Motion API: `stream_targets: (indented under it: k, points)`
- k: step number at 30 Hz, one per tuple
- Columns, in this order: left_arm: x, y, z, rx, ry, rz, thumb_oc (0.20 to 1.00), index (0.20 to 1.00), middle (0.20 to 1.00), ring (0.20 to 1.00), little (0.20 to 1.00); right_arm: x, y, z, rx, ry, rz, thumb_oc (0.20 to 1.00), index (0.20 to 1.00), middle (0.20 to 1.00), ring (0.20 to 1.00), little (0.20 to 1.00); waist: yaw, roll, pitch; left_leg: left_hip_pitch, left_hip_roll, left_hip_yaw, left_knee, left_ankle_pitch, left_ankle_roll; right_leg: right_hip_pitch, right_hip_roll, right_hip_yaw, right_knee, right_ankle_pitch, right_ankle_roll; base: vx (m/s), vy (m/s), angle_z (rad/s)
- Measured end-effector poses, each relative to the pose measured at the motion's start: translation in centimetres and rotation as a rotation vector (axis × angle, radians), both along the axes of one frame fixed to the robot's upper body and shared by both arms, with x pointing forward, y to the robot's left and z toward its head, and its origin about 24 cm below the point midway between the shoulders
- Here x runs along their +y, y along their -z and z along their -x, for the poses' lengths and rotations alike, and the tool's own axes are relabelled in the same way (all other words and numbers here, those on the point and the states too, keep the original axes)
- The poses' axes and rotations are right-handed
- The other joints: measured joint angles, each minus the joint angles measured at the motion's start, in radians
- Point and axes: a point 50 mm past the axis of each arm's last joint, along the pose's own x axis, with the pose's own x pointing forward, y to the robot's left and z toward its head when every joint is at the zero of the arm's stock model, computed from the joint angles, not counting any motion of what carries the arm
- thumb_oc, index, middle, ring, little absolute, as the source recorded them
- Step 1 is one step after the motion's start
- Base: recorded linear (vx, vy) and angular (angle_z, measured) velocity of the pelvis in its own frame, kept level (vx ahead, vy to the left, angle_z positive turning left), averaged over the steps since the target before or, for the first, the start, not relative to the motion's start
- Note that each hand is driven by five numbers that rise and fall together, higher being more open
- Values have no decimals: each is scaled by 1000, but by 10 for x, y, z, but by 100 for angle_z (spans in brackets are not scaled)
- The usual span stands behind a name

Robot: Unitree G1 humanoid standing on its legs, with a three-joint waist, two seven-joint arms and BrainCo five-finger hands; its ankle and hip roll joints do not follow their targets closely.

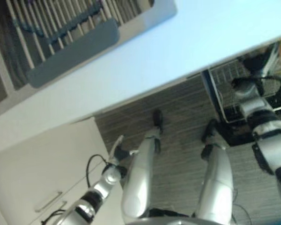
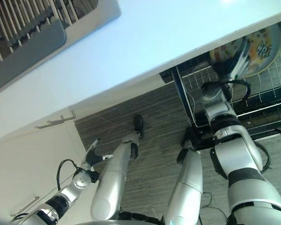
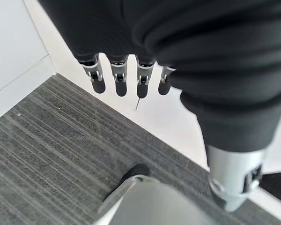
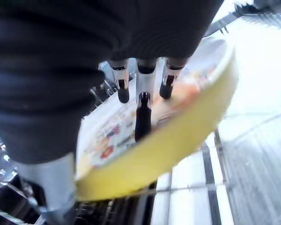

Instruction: Place the dishes in the dishwasher.

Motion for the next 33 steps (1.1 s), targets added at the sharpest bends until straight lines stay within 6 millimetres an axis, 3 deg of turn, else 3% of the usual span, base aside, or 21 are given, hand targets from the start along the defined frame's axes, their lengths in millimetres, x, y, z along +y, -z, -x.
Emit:
stream_targets:
  k: [2,5,7,10,12,14,17,20,22,23,25,27,28,31,33]
  points:
    - [3,6,4,40,-4,-10,1000,1000,1000,1000,1000,2,26,-2,142,-171,-93,1000,1000,1000,1000,1000,-12,-1,-6,82,7,1,-12,-10,-9,79,5,-1,-14,-8,-2,22,-44,-9]
    - [11,10,6,82,-41,-16,1000,1000,1000,1000,1000,14,69,2,286,-291,-204,1000,1000,1000,1000,1000,-25,-6,-28,155,14,-12,-15,-18,-18,158,8,-10,-10,-39,-4,45,-63,9]
    - [18,18,14,135,-63,-37,1000,1000,1000,1000,1000,26,113,13,413,-329,-289,1000,1000,1000,1000,1000,-24,-16,-80,187,22,-23,-18,-28,-24,196,12,-26,-11,-56,3,73,-46,6]
    - [21,31,26,224,-86,-57,1000,1000,1000,1000,1000,43,150,27,498,-353,-348,1000,1000,1000,1000,1000,-29,-22,-83,288,26,-21,-19,-42,-27,297,20,-29,-16,-70,7,89,-23,-4]
    - [25,37,35,261,-114,-59,1000,1000,1000,1000,1000,47,161,35,474,-349,-387,1000,1000,1000,1000,1000,-35,-35,-88,338,28,-19,-24,-52,-31,351,25,-28,-31,-73,9,107,-4,-6]
    - [27,47,53,315,-144,-53,1000,1000,1000,1000,1000,54,157,40,354,-349,-423,1000,1000,1000,1000,1000,-48,-59,-95,407,32,-12,-30,-62,-31,420,33,-29,-55,-73,10,88,-12,-15]
    - [33,58,74,395,-171,-74,1000,1000,1000,1000,1000,66,122,46,67,-406,-453,1000,1000,1000,1000,1000,-77,-90,-107,462,49,6,-31,-77,-35,487,59,-26,-99,-53,-3,89,-26,-20]
    - [41,67,94,464,-235,-75,1000,1000,1000,1000,1000,69,107,53,-28,-407,-389,1000,1000,1000,1000,1000,-92,-103,-118,505,74,9,-21,-101,-44,539,84,-24,-124,-51,-8,132,-47,-18]
    - [44,71,105,492,-283,-55,1000,1000,1000,1000,1000,60,102,61,-58,-384,-346,1000,1000,1000,1000,1000,-103,-109,-127,558,83,12,-42,-106,-48,591,96,-25,-149,-51,-9,127,-69,-14]
    - [47,76,123,533,-314,-53,1000,1000,1000,1000,1000,54,105,69,-61,-365,-340,1000,1000,1000,1000,1000,-105,-118,-163,585,94,28,-63,-106,-49,609,100,-22,-162,-52,-11,125,-85,-15]
    - [48,81,138,576,-328,-57,1000,1000,1000,1000,1000,44,111,77,-47,-330,-339,1000,1000,1000,1000,1000,-118,-123,-193,620,100,35,-92,-101,-56,636,114,-21,-181,-52,-12,119,-82,-11]
    - [47,84,154,610,-352,-50,1000,1000,1000,1000,1000,33,120,98,-41,-307,-355,1000,1000,1000,1000,1000,-122,-124,-214,676,98,37,-128,-96,-62,684,123,-23,-208,-51,-13,101,-42,-10]
    - [49,87,168,654,-361,-68,1000,1000,1000,1000,1000,24,132,113,-12,-279,-367,1000,1000,1000,1000,1000,-140,-131,-253,699,103,53,-157,-93,-67,691,131,-20,-224,-53,-14,126,-51,-20]
    - [52,90,186,727,-410,-53,1000,1000,1000,1000,1000,4,153,147,56,-206,-381,1000,1000,1000,1000,1000,-172,-139,-304,778,108,88,-235,-74,-77,729,149,4,-257,-51,-13,92,-60,-30]
    - [55,91,187,748,-433,-39,1000,1000,1000,1000,1000,-16,157,162,63,-128,-381,1000,1000,1000,1000,1000,-218,-146,-324,799,110,96,-251,-68,-83,730,155,12,-256,-49,-6,58,-86,-17]
